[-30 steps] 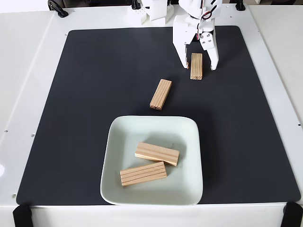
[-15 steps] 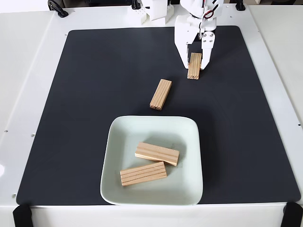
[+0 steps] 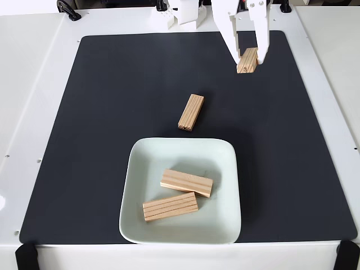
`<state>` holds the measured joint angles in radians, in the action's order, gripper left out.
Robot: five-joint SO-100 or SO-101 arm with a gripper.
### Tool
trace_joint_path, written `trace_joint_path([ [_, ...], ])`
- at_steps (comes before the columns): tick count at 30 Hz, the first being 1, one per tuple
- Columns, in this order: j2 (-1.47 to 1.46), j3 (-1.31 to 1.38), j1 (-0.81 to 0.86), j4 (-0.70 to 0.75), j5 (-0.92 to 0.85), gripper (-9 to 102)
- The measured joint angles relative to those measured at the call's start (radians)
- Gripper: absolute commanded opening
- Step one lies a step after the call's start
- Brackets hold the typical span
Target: Pick up the wooden block and place them on the plate.
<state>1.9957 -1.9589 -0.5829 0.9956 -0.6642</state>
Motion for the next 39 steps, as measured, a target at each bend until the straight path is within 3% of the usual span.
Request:
trace_joint_path([
  [5,0.209,-0.012,0.003,-0.009,0.144,-1],
  [10,0.236,-0.021,0.026,-0.173,0.267,-1],
  [15,0.043,0.071,0.138,-0.353,0.387,-1],
  [23,-0.499,0.54,0.256,-0.374,0.541,-1],
  [26,-0.721,0.752,0.291,-0.314,0.575,-1],
  [34,-1.181,1.405,0.351,0.055,0.583,-1],
  [39,-1.325,1.655,0.393,0.107,0.583,-1],
])
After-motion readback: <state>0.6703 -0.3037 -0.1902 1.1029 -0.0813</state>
